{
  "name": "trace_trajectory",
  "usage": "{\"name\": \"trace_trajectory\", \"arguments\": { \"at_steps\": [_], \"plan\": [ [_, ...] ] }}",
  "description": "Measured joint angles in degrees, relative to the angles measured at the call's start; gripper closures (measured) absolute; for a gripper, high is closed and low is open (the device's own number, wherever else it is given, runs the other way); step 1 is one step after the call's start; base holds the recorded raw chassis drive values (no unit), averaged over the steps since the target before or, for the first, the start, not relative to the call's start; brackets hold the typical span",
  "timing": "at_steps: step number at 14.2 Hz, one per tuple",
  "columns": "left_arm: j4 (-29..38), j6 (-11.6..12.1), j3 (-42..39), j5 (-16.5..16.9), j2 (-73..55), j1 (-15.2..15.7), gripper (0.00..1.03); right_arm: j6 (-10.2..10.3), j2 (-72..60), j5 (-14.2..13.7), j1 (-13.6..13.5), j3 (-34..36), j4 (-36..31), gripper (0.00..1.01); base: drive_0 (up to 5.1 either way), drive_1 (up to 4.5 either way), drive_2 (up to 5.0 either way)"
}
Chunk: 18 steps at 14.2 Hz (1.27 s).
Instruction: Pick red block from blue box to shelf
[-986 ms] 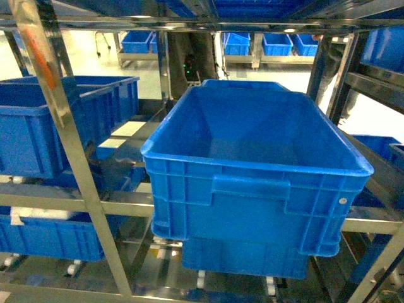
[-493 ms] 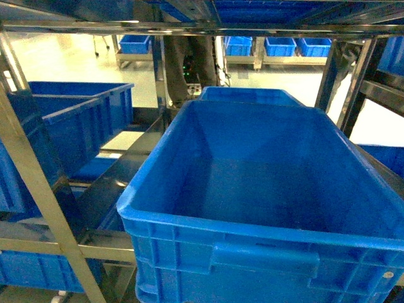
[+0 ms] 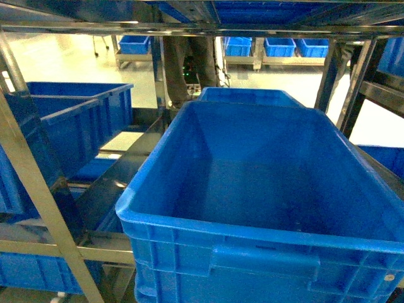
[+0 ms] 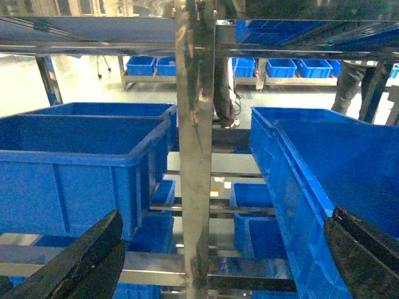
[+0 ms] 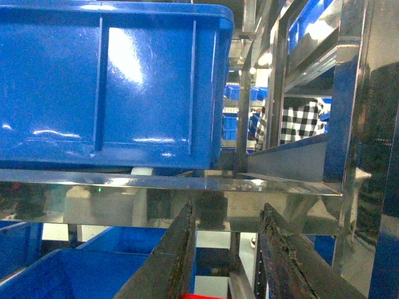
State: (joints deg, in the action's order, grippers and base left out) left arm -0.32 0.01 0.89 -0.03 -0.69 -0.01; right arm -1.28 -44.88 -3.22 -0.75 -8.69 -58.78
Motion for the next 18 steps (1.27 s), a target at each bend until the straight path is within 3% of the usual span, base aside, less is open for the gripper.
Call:
{"name": "trace_trajectory", "arguments": {
  "at_steps": [18],
  "plan": [
    [0.0, 0.0, 0.0, 0.0, 0.0, 0.0, 0.05, 0.0, 0.0, 0.0, 0.0, 0.0, 0.0, 0.74, 0.0, 0.00, 0.0]
  ]
}}
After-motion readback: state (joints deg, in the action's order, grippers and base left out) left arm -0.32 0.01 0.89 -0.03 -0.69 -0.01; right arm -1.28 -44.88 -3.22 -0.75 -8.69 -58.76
